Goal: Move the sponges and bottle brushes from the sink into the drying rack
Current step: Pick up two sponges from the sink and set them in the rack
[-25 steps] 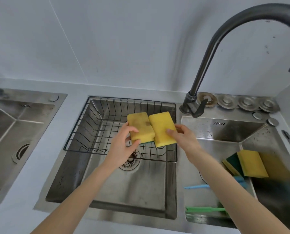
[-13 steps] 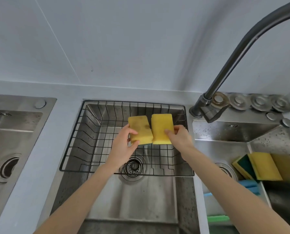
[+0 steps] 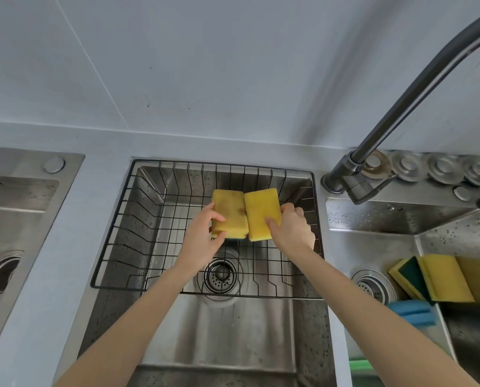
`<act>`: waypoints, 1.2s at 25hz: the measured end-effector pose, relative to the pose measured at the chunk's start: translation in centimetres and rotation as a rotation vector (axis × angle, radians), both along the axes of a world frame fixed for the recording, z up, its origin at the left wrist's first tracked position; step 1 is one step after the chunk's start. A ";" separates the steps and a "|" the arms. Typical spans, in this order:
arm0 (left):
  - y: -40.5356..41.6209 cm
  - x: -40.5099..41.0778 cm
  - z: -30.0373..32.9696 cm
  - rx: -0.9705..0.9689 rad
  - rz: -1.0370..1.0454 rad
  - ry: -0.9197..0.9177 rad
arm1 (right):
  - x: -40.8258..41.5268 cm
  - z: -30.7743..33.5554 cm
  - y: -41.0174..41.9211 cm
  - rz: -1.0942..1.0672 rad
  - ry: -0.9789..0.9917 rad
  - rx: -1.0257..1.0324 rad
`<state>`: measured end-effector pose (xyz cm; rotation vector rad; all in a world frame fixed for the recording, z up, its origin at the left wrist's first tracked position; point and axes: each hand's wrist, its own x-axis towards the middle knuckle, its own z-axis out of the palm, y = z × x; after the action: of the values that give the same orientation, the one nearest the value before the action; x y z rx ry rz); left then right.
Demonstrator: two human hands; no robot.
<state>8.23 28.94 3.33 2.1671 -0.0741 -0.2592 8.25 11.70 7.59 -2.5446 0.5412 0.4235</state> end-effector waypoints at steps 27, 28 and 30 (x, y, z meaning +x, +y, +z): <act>-2.5 2.3 -1.5 0.117 -0.133 0.095 | 0.0 -2.6 -1.0 0.480 -0.045 -0.356; -2.7 2.4 -1.6 0.117 -0.126 0.092 | 0.0 -2.7 -1.1 0.483 -0.060 -0.357; -2.7 2.4 -1.8 0.119 -0.115 0.089 | 0.1 -3.0 -1.3 0.499 -0.078 -0.360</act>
<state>10.67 26.22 1.55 2.2692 -0.1362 -0.4349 8.32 10.43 4.57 -3.0273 -0.0684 0.4238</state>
